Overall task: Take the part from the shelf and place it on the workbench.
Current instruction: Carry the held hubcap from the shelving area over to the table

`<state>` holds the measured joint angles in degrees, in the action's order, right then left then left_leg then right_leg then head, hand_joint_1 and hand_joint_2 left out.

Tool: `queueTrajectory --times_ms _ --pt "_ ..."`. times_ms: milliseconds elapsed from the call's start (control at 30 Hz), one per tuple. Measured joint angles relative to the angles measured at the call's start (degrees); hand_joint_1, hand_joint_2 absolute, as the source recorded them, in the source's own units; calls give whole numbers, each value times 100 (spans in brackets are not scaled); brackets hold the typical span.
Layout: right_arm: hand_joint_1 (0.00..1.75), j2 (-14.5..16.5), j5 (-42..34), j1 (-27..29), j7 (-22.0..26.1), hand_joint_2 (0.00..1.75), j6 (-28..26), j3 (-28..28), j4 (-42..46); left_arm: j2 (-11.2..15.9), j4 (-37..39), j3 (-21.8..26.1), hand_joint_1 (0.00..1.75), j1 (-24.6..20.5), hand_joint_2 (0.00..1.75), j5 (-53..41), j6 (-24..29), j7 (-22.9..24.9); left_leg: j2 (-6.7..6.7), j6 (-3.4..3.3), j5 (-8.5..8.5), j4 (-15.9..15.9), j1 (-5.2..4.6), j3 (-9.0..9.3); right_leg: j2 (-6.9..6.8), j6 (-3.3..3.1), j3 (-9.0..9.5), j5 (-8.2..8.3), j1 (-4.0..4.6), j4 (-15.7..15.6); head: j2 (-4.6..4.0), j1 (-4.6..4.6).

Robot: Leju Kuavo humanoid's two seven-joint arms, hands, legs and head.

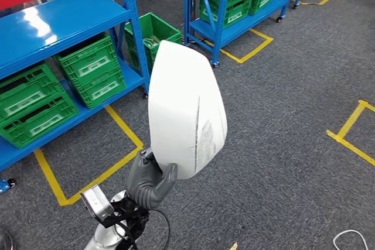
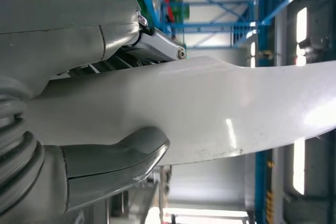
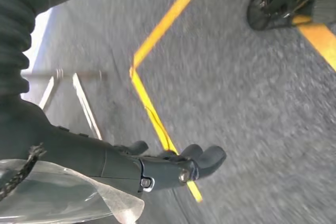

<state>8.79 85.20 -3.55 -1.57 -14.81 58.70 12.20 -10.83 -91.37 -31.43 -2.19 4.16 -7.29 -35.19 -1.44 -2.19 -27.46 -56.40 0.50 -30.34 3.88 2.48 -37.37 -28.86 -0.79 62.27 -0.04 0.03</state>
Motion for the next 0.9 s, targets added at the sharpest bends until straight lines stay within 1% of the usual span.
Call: queueTrajectory --times_ms 33,67,100,133,167,200,233,267,300,333,367,400,433,467,500,533,567,600,633,667,700,733,767,800,833,867,900 --pt "0 0 -1 -10 -3 175 0 1 0 2 0 1 175 3 175 -1 -1 0 92 -13 2 5 -6 -6 -179 20 -189 -195 7 384 0 19" --pt "0 1 -2 -18 -5 175 2 0 0 4 0 2 175 8 175 -1 -1 1 195 -18 2 4 -14 -15 -282 41 -378 -362 0 777 0 27" --pt "0 1 -2 -18 -7 175 2 -1 0 8 1 4 175 13 175 -1 -1 1 292 -18 0 2 -19 -21 -336 57 -501 -445 -8 1048 0 27" --pt "0 1 -2 -12 -8 175 3 -1 0 10 1 4 175 15 175 -2 -1 1 383 -15 -3 1 -22 -24 -370 70 -518 -427 -16 1120 0 28" --pt "0 1 -4 -3 -9 175 3 -1 0 10 1 4 175 15 175 -1 -1 1 463 -8 -8 0 -22 -22 -405 77 -399 -303 -23 940 0 29" --pt "0 -1 -5 3 -10 175 3 0 1 10 1 4 175 15 175 -1 -1 1 534 5 -17 -2 -22 -13 -469 77 -171 -121 -27 560 0 30" --pt "0 -1 -5 1 -11 175 3 1 1 10 1 3 175 14 175 1 -1 1 598 28 -32 -8 -33 -5 -595 69 89 21 -20 113 0 31" --pt "0 -2 -7 -7 -11 175 3 1 2 10 1 3 175 12 175 2 -1 1 655 57 -49 -19 -49 3 -692 39 310 125 -10 -255 -1 31" --pt "0 -2 -7 -17 -11 175 4 1 2 10 1 2 175 10 175 1 -1 1 707 83 -63 -29 -68 10 -756 2 445 168 2 -481 -1 28" --pt "0 -2 -10 -20 -12 175 4 1 2 11 1 2 175 7 175 -1 -1 2 756 111 -73 -36 -86 17 -771 -41 493 161 16 -564 -1 25" --pt "0 -2 -16 -16 -15 175 5 1 2 11 1 0 175 4 175 -1 -1 2 803 135 -80 -40 -91 26 -704 -87 492 170 22 -561 -1 26" --pt "0 -2 -22 -6 -21 175 5 1 2 11 1 -2 175 0 175 -1 -2 3 813 167 -96 -49 -83 31 -645 -125 483 177 16 -561 0 24" --pt "0 -2 -28 1 -29 175 5 1 2 10 0 -4 175 -5 175 1 -2 3 739 202 -150 -96 -69 23 -590 -157 477 186 9 -563 0 20" --pt "0 -2 -34 1 -41 175 4 1 2 11 0 -5 175 -8 175 3 -2 3 609 234 -261 -231 -53 -22 -535 -189 474 201 -1 -569 0 14" --pt "0 -2 -37 -6 -51 175 4 2 2 13 0 -5 175 -9 175 4 -2 3 443 260 -438 -502 -38 -129 -475 -218 471 214 -10 -573 0 6" --pt "0 -1 -39 -14 -57 175 4 2 2 16 0 -4 175 -5 175 6 -2 4 296 269 -647 -886 -30 -288 -410 -236 464 219 -8 -572 0 -2" --pt "0 -1 -40 -21 -62 175 5 3 2 19 1 -3 175 1 175 7 -2 4 218 271 -833 -1304 -27 -471 -336 -250 459 223 -2 -570 0 -2" --pt "0 -1 -40 -22 -64 175 5 3 2 21 2 -3 175 5 175 8 -1 7 184 267 -939 -1631 -27 -621 -256 -257 457 225 4 -569 0 -1" --pt "0 -2 -40 -19 -68 175 6 3 2 22 2 -2 175 8 175 9 -1 10 168 257 -923 -1762 -28 -690 -174 -259 458 226 10 -566 0 -2" --pt "0 -2 -41 -16 -72 175 9 3 2 23 3 -2 175 8 175 9 -2 13 151 239 -787 -1658 -28 -655 -89 -260 463 227 14 -562 0 -1" --pt "0 -2 -41 -14 -76 175 14 4 2 23 3 -3 175 7 175 10 -2 16 108 214 -559 -1346 -28 -527 -2 -259 471 227 16 -556 0 -2" --pt "0 0 -41 -13 -79 175 19 4 2 23 3 -3 175 6 175 10 -3 18 -11 180 -328 -943 -25 -358 80 -255 474 228 11 -550 0 -1" --pt "0 4 -40 -19 -80 175 26 5 1 23 3 -3 175 5 175 10 -3 18 -140 150 -154 -577 -19 -208 161 -242 465 230 12 -538 0 3" --pt "0 7 -40 -25 -80 175 29 5 1 22 3 -3 175 3 175 10 -3 19 -248 130 -69 -311 -17 -101 231 -219 439 237 6 -527 0 0" --pt "0 10 -39 -28 -81 175 32 5 0 21 3 -3 175 2 175 10 -3 20 -318 118 -61 -185 -18 -57 291 -188 404 249 -5 -523 0 1" --pt "0 11 -39 -25 -81 175 34 5 0 17 3 -4 175 1 175 10 -3 22 -300 114 -77 -150 -24 -53 349 -148 372 266 -13 -525 0 -4" --pt "0 11 -38 -11 -83 175 34 5 0 11 3 -6 175 -3 175 10 -3 23 -244 99 -77 -116 -19 -45 387 -111 333 277 -25 -529 0 -8"
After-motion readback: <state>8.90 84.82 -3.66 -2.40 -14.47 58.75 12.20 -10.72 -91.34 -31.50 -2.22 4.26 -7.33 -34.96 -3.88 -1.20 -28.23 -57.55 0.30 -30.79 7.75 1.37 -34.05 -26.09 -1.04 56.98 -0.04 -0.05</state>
